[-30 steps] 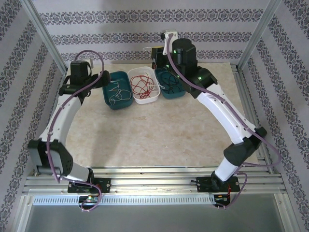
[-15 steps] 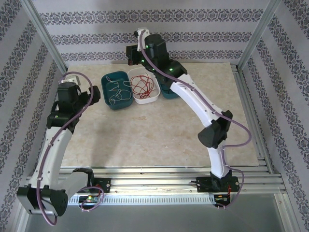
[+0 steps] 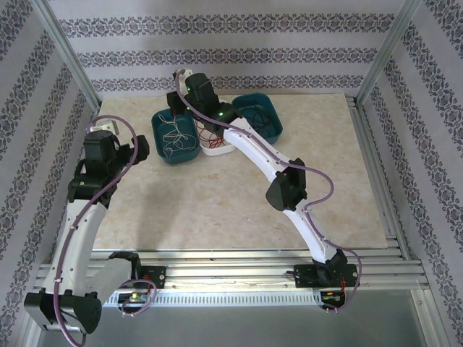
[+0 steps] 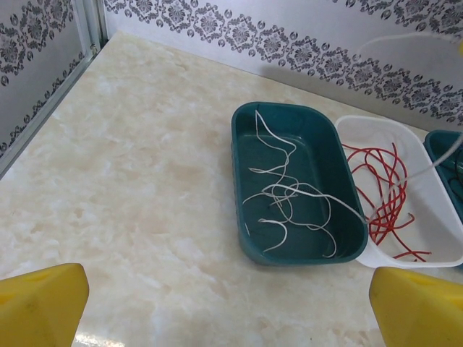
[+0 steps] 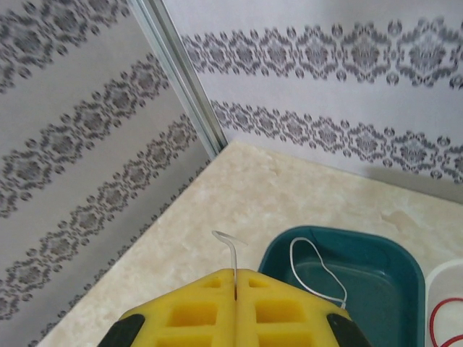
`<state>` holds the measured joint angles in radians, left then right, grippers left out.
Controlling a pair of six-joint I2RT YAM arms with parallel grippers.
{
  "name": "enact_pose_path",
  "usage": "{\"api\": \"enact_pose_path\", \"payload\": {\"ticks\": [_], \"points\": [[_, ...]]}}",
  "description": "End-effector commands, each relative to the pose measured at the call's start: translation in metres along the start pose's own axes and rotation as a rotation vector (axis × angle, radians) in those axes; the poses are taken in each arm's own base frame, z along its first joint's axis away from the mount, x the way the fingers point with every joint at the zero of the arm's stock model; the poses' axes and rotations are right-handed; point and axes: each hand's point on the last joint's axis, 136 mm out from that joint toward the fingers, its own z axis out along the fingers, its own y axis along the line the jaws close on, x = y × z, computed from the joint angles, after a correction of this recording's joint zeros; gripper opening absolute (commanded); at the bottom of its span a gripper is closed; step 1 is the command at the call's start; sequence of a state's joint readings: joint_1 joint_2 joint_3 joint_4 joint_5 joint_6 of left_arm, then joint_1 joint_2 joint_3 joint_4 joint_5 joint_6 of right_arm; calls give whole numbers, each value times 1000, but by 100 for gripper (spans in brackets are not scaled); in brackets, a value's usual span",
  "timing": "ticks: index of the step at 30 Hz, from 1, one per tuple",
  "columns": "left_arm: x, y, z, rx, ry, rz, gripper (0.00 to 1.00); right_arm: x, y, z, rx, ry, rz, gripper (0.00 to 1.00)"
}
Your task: Untangle the cables
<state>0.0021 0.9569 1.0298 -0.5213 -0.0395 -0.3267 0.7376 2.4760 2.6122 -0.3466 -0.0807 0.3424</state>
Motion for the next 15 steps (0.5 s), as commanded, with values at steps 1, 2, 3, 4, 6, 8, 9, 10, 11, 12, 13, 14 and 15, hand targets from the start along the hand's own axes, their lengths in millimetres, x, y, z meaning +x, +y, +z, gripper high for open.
{"api": "enact_pose_path", "payload": {"ticks": [1,2,3,4,6,8,9,10,11,12,13,14,15], "points": [[0,9,-6,-34,-5,-16,99,-5,9,4,-33,-32,11,0],[1,9,-5,-33,-2,-15,99,4,6,10,-21,-15,9,0],[2,9,-5,-34,-1,-15,99,13,2,15,-12,4,6,0],[3,9,-5,-32,1,-16,99,24,-2,20,1,26,1,0],[5,9,-4,-32,5,-18,99,46,-9,30,17,69,-3,0],[6,10,-4,-32,8,-17,99,66,-17,39,32,105,-6,0],[7,10,-4,-32,12,-17,99,74,-21,43,38,119,-8,0],[7,10,-3,-33,14,-15,99,79,-23,46,43,127,-13,0],[9,10,-3,-32,18,-17,99,85,-25,49,50,134,-18,0],[10,10,-2,-32,22,-15,99,89,-28,51,57,140,-22,0],[10,10,-2,-32,22,-16,99,94,-31,54,63,144,-27,0],[11,10,-1,-30,25,-18,99,96,-33,55,68,146,-33,0],[11,9,-1,-28,26,-18,99,99,-36,57,75,150,-37,0]]}}
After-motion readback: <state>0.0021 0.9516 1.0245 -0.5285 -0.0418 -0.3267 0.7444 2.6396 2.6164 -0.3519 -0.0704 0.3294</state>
